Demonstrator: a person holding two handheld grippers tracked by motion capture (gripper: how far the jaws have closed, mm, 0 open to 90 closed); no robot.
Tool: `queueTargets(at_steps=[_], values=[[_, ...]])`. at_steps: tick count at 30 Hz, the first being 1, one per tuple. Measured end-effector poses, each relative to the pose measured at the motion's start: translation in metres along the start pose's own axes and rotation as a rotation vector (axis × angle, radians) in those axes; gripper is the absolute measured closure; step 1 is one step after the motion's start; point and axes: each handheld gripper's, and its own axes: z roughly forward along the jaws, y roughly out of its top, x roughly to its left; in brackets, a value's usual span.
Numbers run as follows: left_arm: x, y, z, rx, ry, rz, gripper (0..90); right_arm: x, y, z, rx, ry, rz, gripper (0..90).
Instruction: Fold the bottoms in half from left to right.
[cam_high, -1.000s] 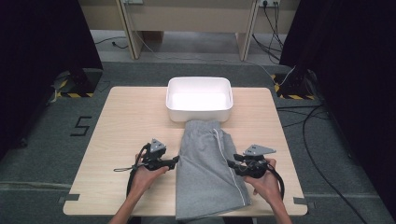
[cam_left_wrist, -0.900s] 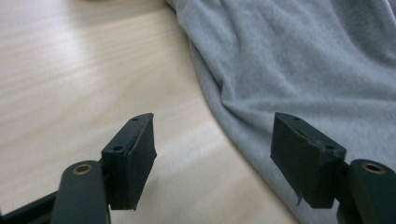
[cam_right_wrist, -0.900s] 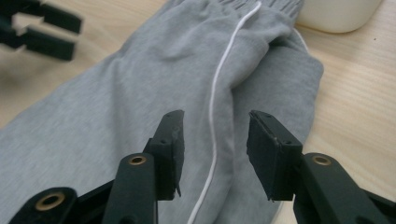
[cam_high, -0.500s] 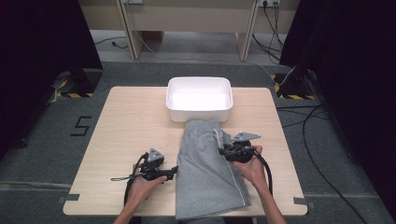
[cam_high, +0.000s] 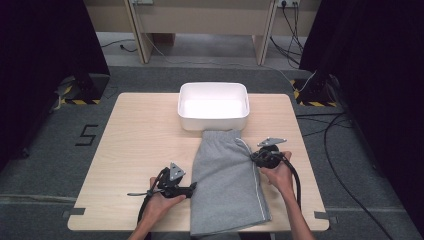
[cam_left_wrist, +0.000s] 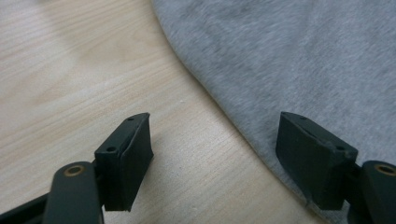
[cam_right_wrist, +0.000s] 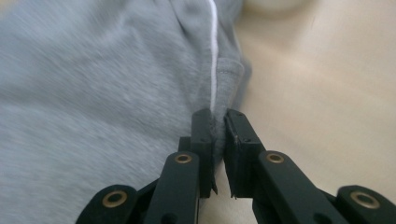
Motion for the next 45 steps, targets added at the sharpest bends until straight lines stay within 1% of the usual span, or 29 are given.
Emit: queueTargets(at_steps=[1,2,3,4,5,7,8,10,11,13,14,16,18,21,23,24,26,27,29,30,32,34,36,38,39,42,43,44,45], values=[[0.000,0.000,0.000,-0.004,0.000,-0.001,25.4,-0.002,-0.004,0.005,0.000,0.009,0.001,81.6],[0.000,-0.001,0.000,-0.006,0.002,0.000,25.4,-0.003,-0.006,0.007,-0.014,0.017,0.015,80.7],[0.000,-0.001,0.000,-0.006,0.002,0.000,25.4,-0.003,-0.006,0.007,-0.012,0.014,0.015,78.7],[0.000,-0.001,0.000,-0.008,0.002,-0.001,25.4,-0.002,-0.005,0.007,-0.004,0.006,0.017,75.4],[0.000,-0.001,0.000,-0.009,0.002,-0.001,25.4,-0.003,-0.003,0.006,0.004,-0.001,0.004,71.3],[0.000,-0.002,0.000,-0.011,0.002,-0.001,25.4,-0.004,-0.002,0.003,0.001,-0.016,0.015,61.1],[0.000,-0.002,0.000,-0.011,0.002,0.001,25.4,-0.004,-0.003,0.000,-0.004,-0.019,0.030,60.6],[0.000,-0.002,0.000,-0.011,0.003,0.000,25.4,-0.002,-0.004,-0.010,-0.032,-0.014,0.026,57.8],[0.000,-0.002,0.000,-0.012,0.003,0.000,25.4,-0.001,-0.006,-0.015,-0.048,-0.012,0.015,55.9],[0.000,-0.002,0.000,-0.012,0.005,-0.001,25.4,0.004,-0.011,-0.026,-0.061,-0.007,0.015,52.0],[0.000,-0.002,0.000,-0.012,0.004,-0.002,25.4,0.007,-0.015,-0.031,-0.066,-0.002,0.008,50.8],[0.000,-0.002,0.000,-0.012,0.005,-0.001,25.4,0.014,-0.025,-0.041,-0.070,0.023,0.009,48.8],[0.000,-0.002,0.000,-0.012,0.005,-0.002,25.4,0.021,-0.036,-0.046,-0.067,0.033,-0.007,47.0],[0.000,-0.002,-0.001,-0.011,0.005,-0.001,25.5,0.030,-0.055,-0.048,-0.054,0.033,-0.016,46.2],[0.000,-0.002,-0.001,-0.011,0.006,-0.001,25.4,0.032,-0.066,-0.046,-0.015,0.033,-0.035,46.3],[0.000,-0.003,-0.001,-0.013,0.004,-0.001,25.4,0.033,-0.070,-0.045,0.001,0.016,-0.045,46.0],[0.002,-0.004,-0.002,-0.010,0.006,0.000,25.4,0.033,-0.076,-0.045,-0.017,0.024,-0.032,46.7],[0.002,-0.004,-0.003,-0.013,0.007,-0.005,25.4,0.033,-0.077,-0.046,-0.011,0.026,-0.024,46.7],[0.003,-0.005,-0.004,-0.012,0.009,-0.004,25.4,0.032,-0.075,-0.047,0.001,0.022,-0.019,45.3],[0.003,-0.006,-0.005,-0.012,0.010,-0.005,25.4,0.033,-0.073,-0.048,-0.002,0.017,-0.030,44.7],[0.003,-0.006,-0.006,-0.006,0.012,-0.004,25.4,0.036,-0.068,-0.049,-0.020,0.017,-0.035,44.2],[0.004,-0.007,-0.008,-0.001,0.014,-0.003,25.5,0.039,-0.060,-0.051,-0.061,0.001,-0.043,43.9],[0.005,-0.008,-0.010,0.001,0.015,-0.004,25.5,0.042,-0.052,-0.051,-0.086,0.003,-0.048,43.9],[0.006,-0.010,-0.012,0.005,0.018,-0.004,25.4,0.046,-0.042,-0.047,-0.098,0.018,-0.073,44.1],[0.007,-0.011,-0.015,0.013,0.020,0.006,25.4,0.049,-0.038,-0.044,-0.094,0.032,-0.082,44.1],[0.010,-0.014,-0.021,0.031,0.033,0.021,25.4,0.058,-0.028,-0.030,-0.078,0.092,-0.126,45.5],[0.011,-0.015,-0.023,0.034,0.042,0.025,25.4,0.061,-0.026,-0.025,-0.073,0.104,-0.123,45.7],[0.012,-0.016,-0.026,0.035,0.051,0.034,25.5,0.063,-0.023,-0.019,-0.059,0.106,-0.136,45.7],[0.013,-0.017,-0.027,0.038,0.049,0.034,25.6,0.067,-0.022,-0.014,-0.046,0.111,-0.143,45.7]])
